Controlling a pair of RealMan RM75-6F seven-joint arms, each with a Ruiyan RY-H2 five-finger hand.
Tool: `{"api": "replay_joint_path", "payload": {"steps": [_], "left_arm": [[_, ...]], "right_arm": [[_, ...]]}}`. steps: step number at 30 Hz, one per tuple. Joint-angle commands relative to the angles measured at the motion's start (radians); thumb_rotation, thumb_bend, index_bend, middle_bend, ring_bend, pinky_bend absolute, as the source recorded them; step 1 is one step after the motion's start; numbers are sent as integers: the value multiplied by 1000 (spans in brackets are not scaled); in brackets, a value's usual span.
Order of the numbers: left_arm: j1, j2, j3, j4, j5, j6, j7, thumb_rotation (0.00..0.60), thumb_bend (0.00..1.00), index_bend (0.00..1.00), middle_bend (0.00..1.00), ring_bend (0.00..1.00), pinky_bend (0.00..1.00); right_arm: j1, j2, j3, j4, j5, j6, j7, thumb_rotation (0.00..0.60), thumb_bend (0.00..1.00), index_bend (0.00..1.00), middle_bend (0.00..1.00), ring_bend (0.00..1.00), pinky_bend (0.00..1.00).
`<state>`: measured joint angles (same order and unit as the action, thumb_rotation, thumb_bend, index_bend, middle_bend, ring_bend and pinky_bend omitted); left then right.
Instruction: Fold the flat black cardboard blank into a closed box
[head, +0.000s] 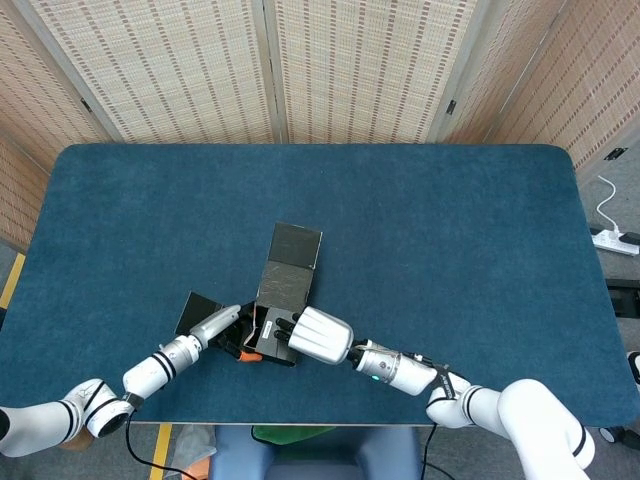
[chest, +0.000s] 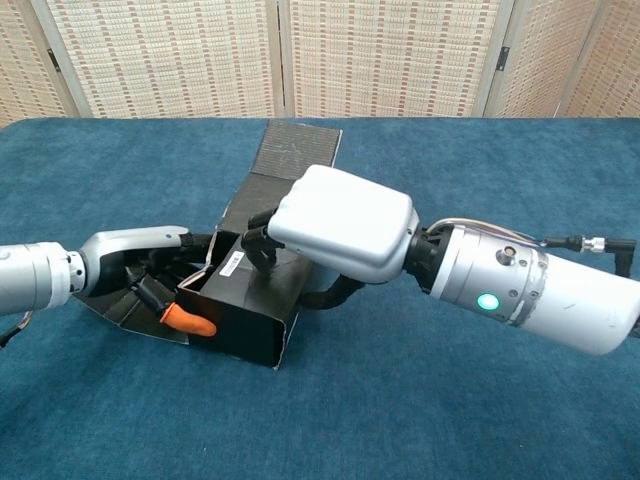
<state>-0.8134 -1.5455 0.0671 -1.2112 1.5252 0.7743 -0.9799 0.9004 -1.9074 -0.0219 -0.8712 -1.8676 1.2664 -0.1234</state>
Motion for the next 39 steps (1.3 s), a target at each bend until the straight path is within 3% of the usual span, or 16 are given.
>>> {"api": "replay_joint_path", "payload": {"steps": [1,13,24,31,39], "left_arm": [[0,2,-1,-4,0,-5,6,600,205,125,232,465,652],[1,10,-7,-26,1,-16,21,600,205,72,201,459,649],[3,8,-23,-43,-15,-23,52,600,206,143,245,459,650],[5,-3,-37,-50,-32,-31,71,600,206,211,291,466,654],[5,-10,-48,-57,-42,-40,96,600,206,220,304,467,657]], "right_arm": [[-2,4,-3,-7,0,3,-5,600,135,483,438,760,1000],[-3,19,-12,-34,1,-7,-30,600,137,483,438,760,1000],[20,31,-10,-63,6,-54,-52,600,213,496,435,760,1000],[22,37,-8,-80,17,-72,-58,600,216,496,429,760,1000],[34,33,0,-86,25,-90,-60,600,215,496,417,760,1000]]}}
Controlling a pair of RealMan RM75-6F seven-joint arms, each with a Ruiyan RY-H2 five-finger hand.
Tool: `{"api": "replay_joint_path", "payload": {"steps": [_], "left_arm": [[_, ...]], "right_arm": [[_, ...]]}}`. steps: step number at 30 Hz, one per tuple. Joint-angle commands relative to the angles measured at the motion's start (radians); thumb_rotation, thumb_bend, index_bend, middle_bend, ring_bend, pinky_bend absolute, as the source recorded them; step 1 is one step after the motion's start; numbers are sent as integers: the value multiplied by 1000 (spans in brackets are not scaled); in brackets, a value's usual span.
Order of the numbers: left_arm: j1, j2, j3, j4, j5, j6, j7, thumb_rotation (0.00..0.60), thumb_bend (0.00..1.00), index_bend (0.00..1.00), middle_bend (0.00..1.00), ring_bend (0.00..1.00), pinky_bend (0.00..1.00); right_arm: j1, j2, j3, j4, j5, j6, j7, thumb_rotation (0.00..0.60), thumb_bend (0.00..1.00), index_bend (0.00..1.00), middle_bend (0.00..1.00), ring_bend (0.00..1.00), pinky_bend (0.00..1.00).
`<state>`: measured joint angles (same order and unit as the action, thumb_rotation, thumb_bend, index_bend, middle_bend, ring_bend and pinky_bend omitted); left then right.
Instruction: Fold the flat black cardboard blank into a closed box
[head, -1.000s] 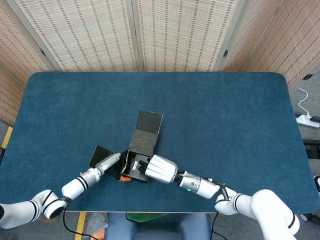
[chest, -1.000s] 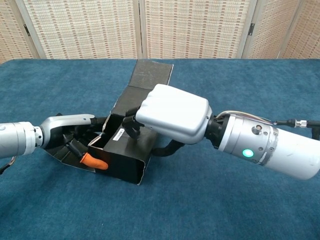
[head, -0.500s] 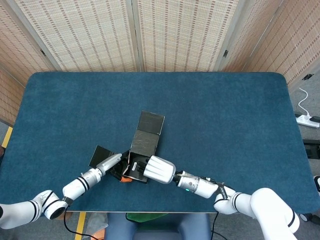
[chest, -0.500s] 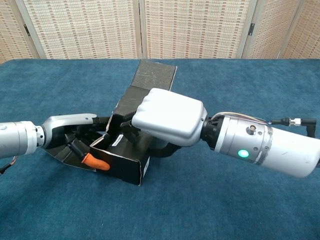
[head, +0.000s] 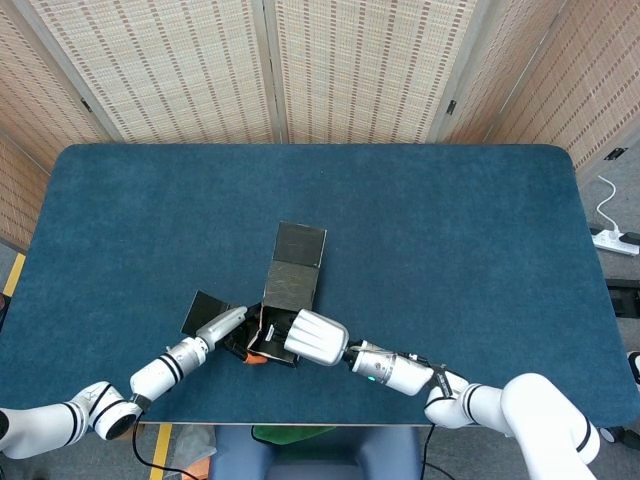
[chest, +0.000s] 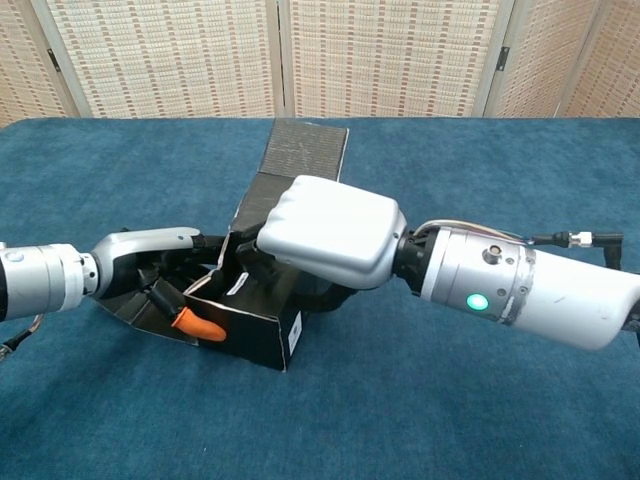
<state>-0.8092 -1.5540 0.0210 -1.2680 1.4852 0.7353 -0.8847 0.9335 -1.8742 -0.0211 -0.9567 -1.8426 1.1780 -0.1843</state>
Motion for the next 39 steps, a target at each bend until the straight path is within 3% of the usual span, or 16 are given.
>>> {"api": "replay_joint_path", "payload": {"steps": [1,12,27,34,39], "left_arm": [[1,-2,-3,0,-3,-1,2,600,206,226,310,467,658],[16,-16,-12,19,-16,3,6,600,206,378,456,483,673],[20,-19,-17,14,-11,1,7,600,207,413,482,483,673],[20,-13,-24,3,-20,-12,-8,600,208,412,481,483,675],[20,-11,-22,6,-16,-18,-14,600,208,412,481,483,676]], "right_arm": [[1,1,-1,-1,1,-3,1,600,215,496,418,759,1000],[-10,49,-13,-44,17,-33,-23,600,215,496,395,759,1000],[-19,77,-24,-86,19,-49,-42,600,214,496,346,758,1000],[-3,82,-38,-98,12,-92,-35,600,216,503,487,760,1000],[11,110,-41,-132,17,-130,-31,600,209,655,658,765,1000]]}}
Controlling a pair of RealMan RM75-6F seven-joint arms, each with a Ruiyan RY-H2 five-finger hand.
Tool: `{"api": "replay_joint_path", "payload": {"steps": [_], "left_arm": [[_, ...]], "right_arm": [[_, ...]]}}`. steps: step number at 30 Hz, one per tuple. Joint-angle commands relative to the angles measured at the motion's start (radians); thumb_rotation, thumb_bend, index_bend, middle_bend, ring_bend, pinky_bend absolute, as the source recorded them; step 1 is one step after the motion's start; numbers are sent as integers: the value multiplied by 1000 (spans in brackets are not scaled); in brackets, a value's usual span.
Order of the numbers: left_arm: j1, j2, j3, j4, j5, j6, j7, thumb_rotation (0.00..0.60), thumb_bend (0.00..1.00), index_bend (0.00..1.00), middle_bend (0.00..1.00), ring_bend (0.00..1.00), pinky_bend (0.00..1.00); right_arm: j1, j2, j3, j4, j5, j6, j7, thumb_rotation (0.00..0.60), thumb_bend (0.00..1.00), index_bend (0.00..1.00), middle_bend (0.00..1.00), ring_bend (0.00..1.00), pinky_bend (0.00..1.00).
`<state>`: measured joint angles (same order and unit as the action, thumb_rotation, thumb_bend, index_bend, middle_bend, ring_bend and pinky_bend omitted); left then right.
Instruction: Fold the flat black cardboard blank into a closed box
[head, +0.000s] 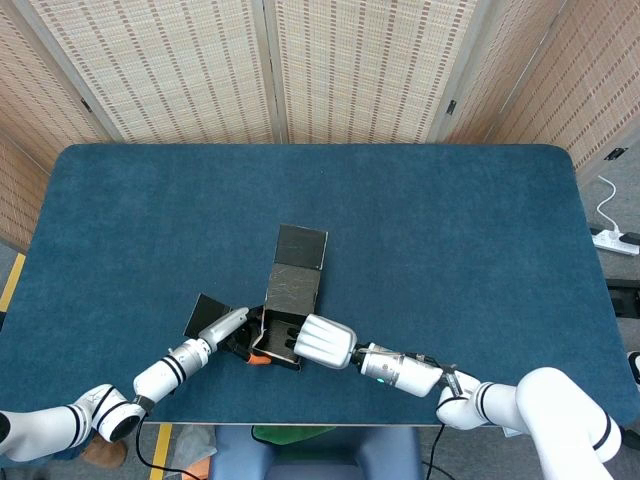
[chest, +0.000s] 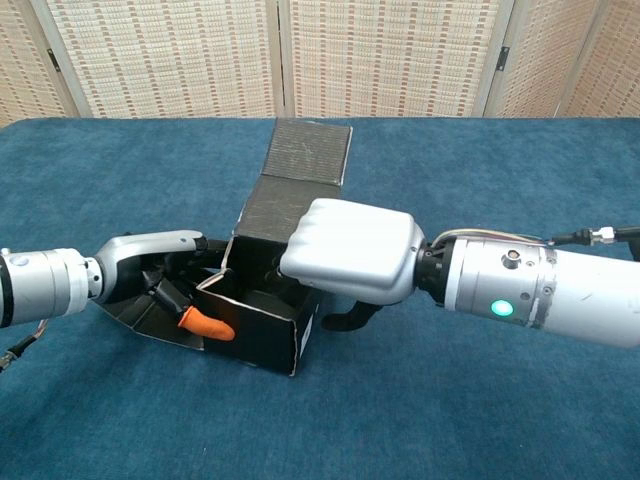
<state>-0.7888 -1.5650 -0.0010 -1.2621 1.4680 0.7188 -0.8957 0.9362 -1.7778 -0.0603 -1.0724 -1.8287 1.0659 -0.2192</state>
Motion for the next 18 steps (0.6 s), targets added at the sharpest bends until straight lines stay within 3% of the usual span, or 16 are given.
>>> {"api": "replay_joint_path", "payload": {"steps": [1,6,11,16,18], "left_arm": [[0,0,0,1,2,-2,-5,600,208,412,481,483,676],[2,-2,-1,4,3,1,-4,600,207,412,480,483,676],[11,-8,-4,15,-3,11,12,600,208,412,481,483,675],[27,-23,-12,29,-21,33,60,600,208,412,482,483,674],[31,-27,-17,31,-26,41,81,600,208,404,481,483,674]], "right_arm": [[11,17,-1,-21,3,-23,3,600,207,672,676,766,1000],[25,28,6,-44,8,-48,0,600,197,791,789,773,1000],[30,33,14,-48,10,-48,-6,600,195,922,987,794,1000],[20,28,17,-21,1,-14,-17,600,197,959,998,804,1000],[16,28,15,-13,-4,-1,-10,600,195,952,937,785,1000]]}}
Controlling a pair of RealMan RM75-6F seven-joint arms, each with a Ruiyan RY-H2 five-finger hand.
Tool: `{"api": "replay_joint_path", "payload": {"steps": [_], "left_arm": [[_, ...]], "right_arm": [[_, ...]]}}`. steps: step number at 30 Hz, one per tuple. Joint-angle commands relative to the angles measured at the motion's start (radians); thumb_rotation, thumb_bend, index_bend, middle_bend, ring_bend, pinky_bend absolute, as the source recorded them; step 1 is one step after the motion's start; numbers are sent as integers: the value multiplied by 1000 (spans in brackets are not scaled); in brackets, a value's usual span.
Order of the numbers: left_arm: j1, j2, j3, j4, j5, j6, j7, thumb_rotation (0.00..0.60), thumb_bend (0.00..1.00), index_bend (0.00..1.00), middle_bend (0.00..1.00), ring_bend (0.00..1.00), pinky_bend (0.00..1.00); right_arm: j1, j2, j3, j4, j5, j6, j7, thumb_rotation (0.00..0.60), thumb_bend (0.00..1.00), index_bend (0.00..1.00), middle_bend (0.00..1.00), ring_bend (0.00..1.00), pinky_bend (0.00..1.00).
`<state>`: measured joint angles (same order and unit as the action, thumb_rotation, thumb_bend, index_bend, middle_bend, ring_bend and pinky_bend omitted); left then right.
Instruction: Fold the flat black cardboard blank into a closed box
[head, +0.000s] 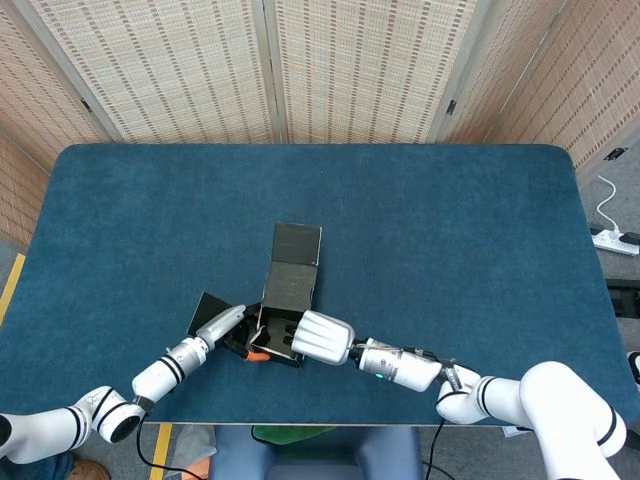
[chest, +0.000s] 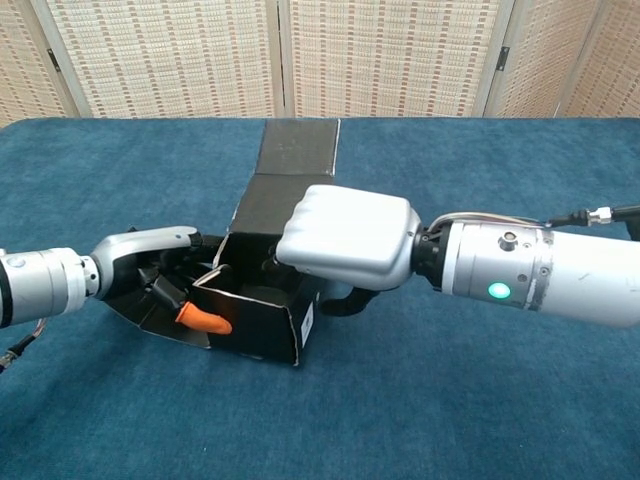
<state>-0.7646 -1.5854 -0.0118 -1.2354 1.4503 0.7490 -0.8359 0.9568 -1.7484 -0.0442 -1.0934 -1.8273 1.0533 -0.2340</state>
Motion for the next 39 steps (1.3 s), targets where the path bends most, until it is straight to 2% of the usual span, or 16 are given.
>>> {"api": "replay_joint_path", "payload": {"steps": [1,4,6,9,11,17,22,26,30,35,39], "left_arm": [[11,-11,-10,6,-14,18,38,600,208,398,481,483,674],[20,-20,-21,5,-31,32,78,600,208,372,470,478,668],[24,-20,-28,-1,-44,34,100,600,208,333,439,451,653],[30,-18,-40,-16,-62,39,128,600,207,250,342,359,579],[33,-15,-47,-28,-73,39,147,600,207,216,290,301,526],[43,8,-63,-80,-107,43,224,600,206,127,130,126,388],[64,48,-68,-144,-117,73,281,600,207,22,4,1,270],[94,88,-67,-199,-108,130,326,600,207,0,0,0,230],[124,131,-68,-254,-107,171,339,600,206,0,0,0,226],[150,167,-67,-298,-97,200,332,600,207,0,0,0,225],[163,191,-61,-325,-79,216,331,600,207,0,0,0,225]], "right_arm": [[-6,0,-3,16,-9,20,8,600,195,917,863,766,1000],[-15,-1,-6,37,-13,40,8,600,178,663,581,709,1000],[-22,1,-5,42,-2,38,20,600,131,403,350,682,1000],[-29,2,-2,49,13,33,33,600,73,104,121,661,1000],[-34,-2,0,55,23,28,41,600,48,9,32,653,1000],[-56,-7,20,63,64,45,105,600,26,0,0,642,1000],[-117,43,51,-36,144,82,168,600,26,0,0,642,1000],[-195,119,51,-198,251,70,220,600,26,0,3,641,1000],[-264,188,38,-360,385,13,278,600,23,0,30,637,1000],[-297,211,55,-442,530,-77,351,600,17,0,43,633,1000],[-284,204,97,-467,656,-185,396,600,8,0,45,632,1000]]}}
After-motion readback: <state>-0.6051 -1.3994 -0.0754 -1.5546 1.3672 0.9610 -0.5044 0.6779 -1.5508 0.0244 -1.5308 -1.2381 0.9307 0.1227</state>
